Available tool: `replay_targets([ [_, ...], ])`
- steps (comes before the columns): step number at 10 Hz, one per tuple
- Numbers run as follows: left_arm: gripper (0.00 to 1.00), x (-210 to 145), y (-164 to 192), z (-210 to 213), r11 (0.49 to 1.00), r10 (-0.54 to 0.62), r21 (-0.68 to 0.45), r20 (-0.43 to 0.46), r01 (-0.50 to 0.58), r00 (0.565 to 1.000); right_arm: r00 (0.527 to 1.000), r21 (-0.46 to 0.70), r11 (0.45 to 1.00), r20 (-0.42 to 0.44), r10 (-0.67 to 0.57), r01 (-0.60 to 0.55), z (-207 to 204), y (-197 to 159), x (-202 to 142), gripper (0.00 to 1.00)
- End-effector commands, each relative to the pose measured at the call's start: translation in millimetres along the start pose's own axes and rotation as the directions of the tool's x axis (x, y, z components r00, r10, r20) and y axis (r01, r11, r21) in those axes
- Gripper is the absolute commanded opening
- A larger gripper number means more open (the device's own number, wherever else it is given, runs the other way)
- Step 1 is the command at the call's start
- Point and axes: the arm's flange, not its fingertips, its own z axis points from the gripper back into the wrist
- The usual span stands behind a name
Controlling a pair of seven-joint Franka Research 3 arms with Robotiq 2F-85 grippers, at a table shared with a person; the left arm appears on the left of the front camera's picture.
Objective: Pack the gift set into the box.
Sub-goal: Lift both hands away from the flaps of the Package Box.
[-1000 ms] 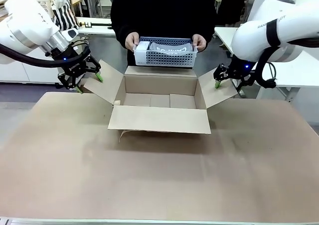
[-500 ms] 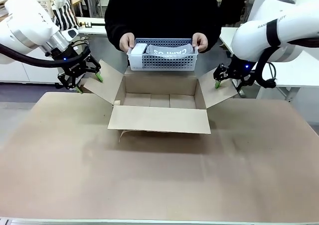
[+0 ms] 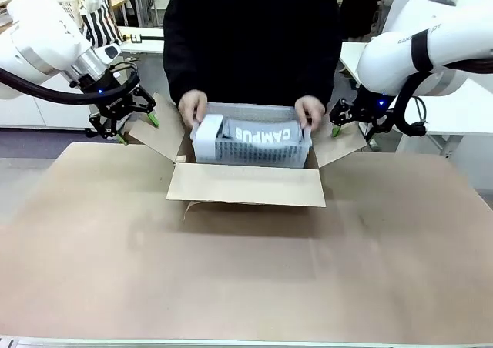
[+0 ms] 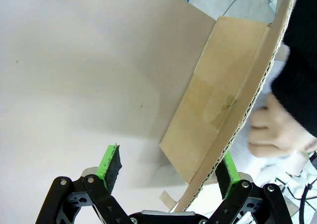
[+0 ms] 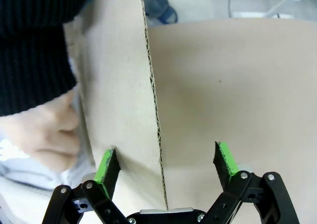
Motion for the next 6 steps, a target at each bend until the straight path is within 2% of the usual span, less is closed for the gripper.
replay_targets([
  [1,1.0,-0.5,1.0,0.4,1.0,-0.005,0.014,0.002,0.005,1.0,1.0,-0.022,1.0,0.0,0.012,-0.012,1.6,0.0,1.4,1.0],
  [6,1.0,-0.5,1.0,0.4,1.0,-0.005,0.014,0.002,0.005,1.0,1.0,-0.022,1.0,0.0,0.012,-0.012,1.6,0.0,1.4,1.0],
])
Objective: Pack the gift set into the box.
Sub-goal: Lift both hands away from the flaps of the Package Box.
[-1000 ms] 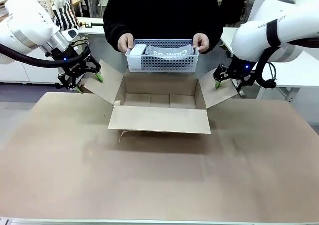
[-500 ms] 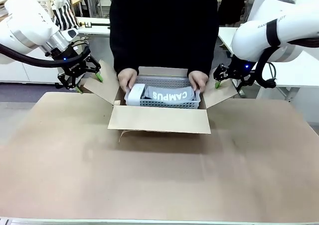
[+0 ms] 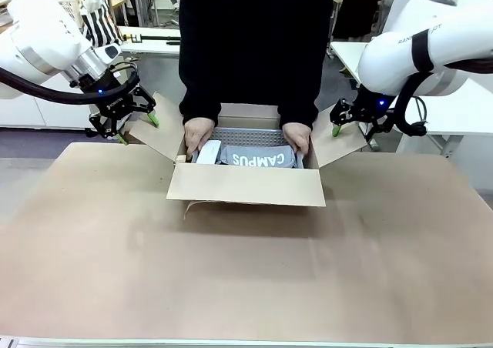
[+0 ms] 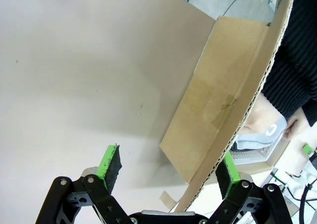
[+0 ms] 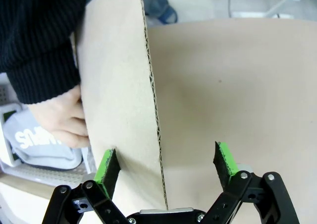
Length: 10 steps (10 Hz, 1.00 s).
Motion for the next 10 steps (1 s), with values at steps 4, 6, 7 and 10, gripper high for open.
replay_targets([
  [4,1.0,-0.5,1.0,0.4,1.0,-0.005,0.014,0.002,0.005,1.0,1.0,-0.022,1.0,0.0,0.012,-0.012,1.6,0.0,1.4,1.0],
  [6,1.0,-0.5,1.0,0.4,1.0,-0.005,0.014,0.002,0.005,1.0,1.0,-0.022,1.0,0.0,0.012,-0.012,1.6,0.0,1.4,1.0],
  [7,1.0,-0.5,1.0,0.4,1.0,-0.005,0.014,0.002,0.005,1.0,1.0,-0.022,1.0,0.0,0.012,-0.012,1.6,0.0,1.4,1.0],
  [10,1.0,-0.5,1.0,0.4,1.0,-0.005,0.014,0.002,0.005,1.0,1.0,-0.022,1.0,0.0,0.012,-0.012,1.6,0.0,1.4,1.0],
])
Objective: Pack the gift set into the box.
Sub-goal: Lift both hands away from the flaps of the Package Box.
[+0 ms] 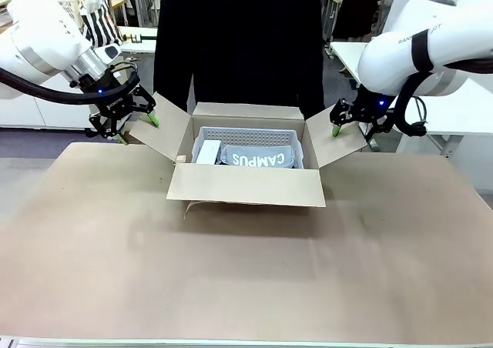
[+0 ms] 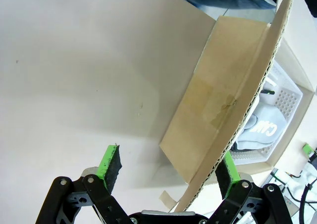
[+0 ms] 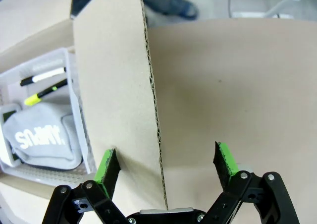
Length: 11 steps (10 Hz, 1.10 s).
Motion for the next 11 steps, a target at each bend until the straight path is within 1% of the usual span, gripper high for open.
replay_targets([
  [1,1.0,-1,1,0,1.0,-0.005,0.014,0.002,0.005,1.0,1.0,-0.022,1.0,0.0,0.012,-0.012,2,0,1,1.0],
  [6,1.0,-1,1,0,1.0,-0.005,0.014,0.002,0.005,1.0,1.0,-0.022,1.0,0.0,0.012,-0.012,2,0,1,1.0],
  [7,1.0,0,0,0,1.0,0.0,0.0,0.0,0.0,1.0,1.0,0.0,1.0,0.0,0.0,0.0,0,0,0,1.0],
  [8,1.0,-10,4,22,0.978,-0.135,-0.173,-0.104,0.116,0.985,0.998,0.265,0.962,0.019,0.062,-0.065,33,-8,-11,1.0],
  [9,1.0,-21,22,56,0.909,-0.27,-0.38,-0.219,0.173,0.938,0.995,0.565,0.82,0.025,0.093,-0.091,84,-25,-36,1.0],
  [10,1.0,-31,49,87,0.771,-0.459,-0.604,-0.306,0.203,0.834,0.995,0.712,0.697,0.039,0.091,-0.092,125,-43,-65,1.0],
  [11,1.0,-38,75,108,0.724,-0.434,-0.674,-0.275,0.15,0.858,0.997,0.783,0.619,0.077,-0.009,-0.055,155,-57,-95,1.0],
])
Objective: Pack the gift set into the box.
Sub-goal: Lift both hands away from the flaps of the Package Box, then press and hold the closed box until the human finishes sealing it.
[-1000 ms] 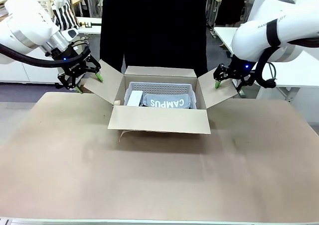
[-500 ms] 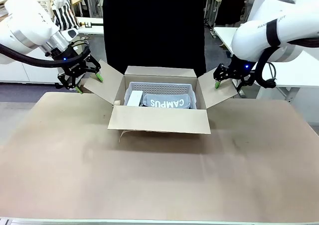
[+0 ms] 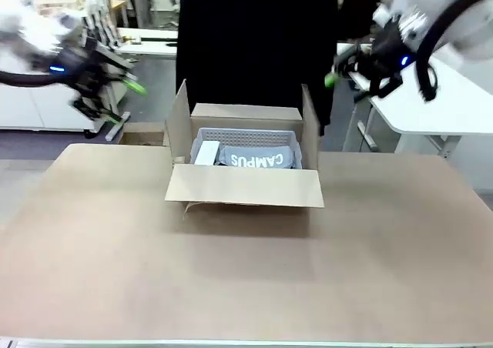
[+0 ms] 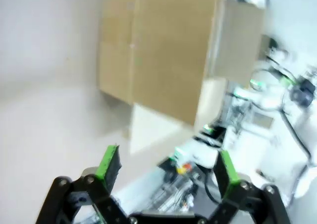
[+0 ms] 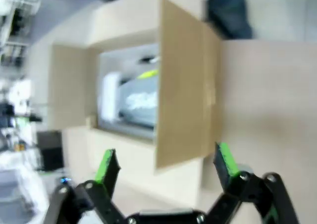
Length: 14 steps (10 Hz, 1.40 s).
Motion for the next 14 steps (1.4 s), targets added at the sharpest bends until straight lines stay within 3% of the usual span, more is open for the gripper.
replay_targets([
  [1,1.0,-37,43,52,0.93,-0.055,-0.368,-0.168,-0.01,0.984,0.997,0.429,0.903,0.057,-0.051,0.021,75,-44,-81,1.0],
  [2,1.0,-53,54,69,0.825,-0.092,-0.564,-0.048,0.049,0.995,0.98,0.447,0.895,0.173,-0.097,0.01,97,-57,-106,1.0],
  [3,1.0,-64,67,82,0.754,-0.054,-0.649,0.087,0.098,0.995,0.955,0.476,0.878,0.235,-0.183,0.051,110,-82,-122,1.0],
  [4,1.0,-63,73,86,0.726,-0.013,-0.68,0.134,0.102,0.991,0.945,0.447,0.886,0.218,-0.243,0.125,108,-108,-123,1.0],
  [5,1.0,-53,75,83,0.772,0.035,-0.633,0.123,0.051,0.992,0.904,0.276,0.916,0.236,-0.357,0.29,91,-133,-108,1.0],
  [6,1.0,-74,69,103,0.807,-0.056,-0.583,0.088,0.097,0.995,0.952,0.465,0.88,0.213,-0.221,0.101,123,-81,-121,1.0],
  [14,1.0,-74,69,103,0.807,-0.056,-0.583,0.088,0.097,0.995,0.952,0.465,0.88,0.213,-0.221,0.101,123,-81,-121,1.0],
])
